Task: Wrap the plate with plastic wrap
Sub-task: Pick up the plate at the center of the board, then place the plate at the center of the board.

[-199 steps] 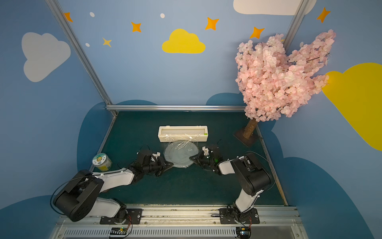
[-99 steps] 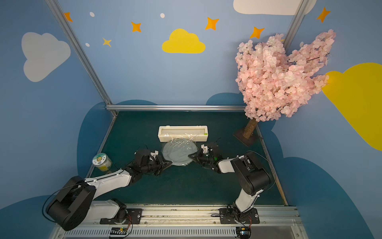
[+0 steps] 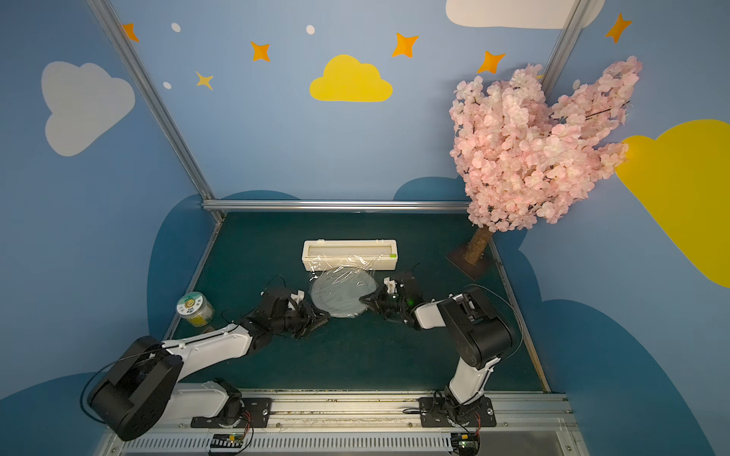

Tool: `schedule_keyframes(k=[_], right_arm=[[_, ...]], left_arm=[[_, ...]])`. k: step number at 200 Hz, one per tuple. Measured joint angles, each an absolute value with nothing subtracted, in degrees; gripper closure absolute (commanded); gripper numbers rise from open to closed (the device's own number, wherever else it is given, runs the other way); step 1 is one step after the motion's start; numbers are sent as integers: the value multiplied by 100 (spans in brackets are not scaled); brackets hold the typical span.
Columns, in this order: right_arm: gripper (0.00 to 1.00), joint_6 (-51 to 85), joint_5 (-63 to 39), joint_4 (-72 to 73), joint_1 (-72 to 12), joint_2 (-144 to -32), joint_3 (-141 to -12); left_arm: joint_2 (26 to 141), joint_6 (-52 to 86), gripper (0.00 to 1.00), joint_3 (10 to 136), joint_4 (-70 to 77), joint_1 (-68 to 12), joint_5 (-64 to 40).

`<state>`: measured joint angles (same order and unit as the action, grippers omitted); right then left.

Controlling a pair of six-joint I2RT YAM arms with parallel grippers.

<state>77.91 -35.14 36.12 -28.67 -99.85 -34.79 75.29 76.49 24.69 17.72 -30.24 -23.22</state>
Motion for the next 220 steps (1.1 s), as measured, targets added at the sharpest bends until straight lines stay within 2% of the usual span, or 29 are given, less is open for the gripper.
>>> schedule_keyframes(k=[33, 114, 143, 161, 184, 220], right_arm=[[99, 7789, -3487, 3568, -2867, -9985, -3481], [99, 8128, -3446, 3715, -3015, -9994, -3583], [99, 8254, -3457, 3879, -3061, -10027, -3586], [99, 8246, -3461, 3887, -3061, -10036, -3581], [99, 8160, -3461, 3894, -3046, -10036, -3540], [99, 7872, -3540, 4056, -2980, -10088, -3306]], left_arm=[[7452, 7623, 91, 2469, 1675, -3024, -2287], [7708, 7529, 92, 2495, 1660, -3024, -2224], [7795, 7498, 83, 2495, 1675, -3024, -2222], [7778, 7441, 71, 2495, 1671, -3024, -2224], [7658, 7275, 61, 2495, 1494, -3022, -2226], [7338, 6893, 60, 2392, 1184, -2917, -2368]])
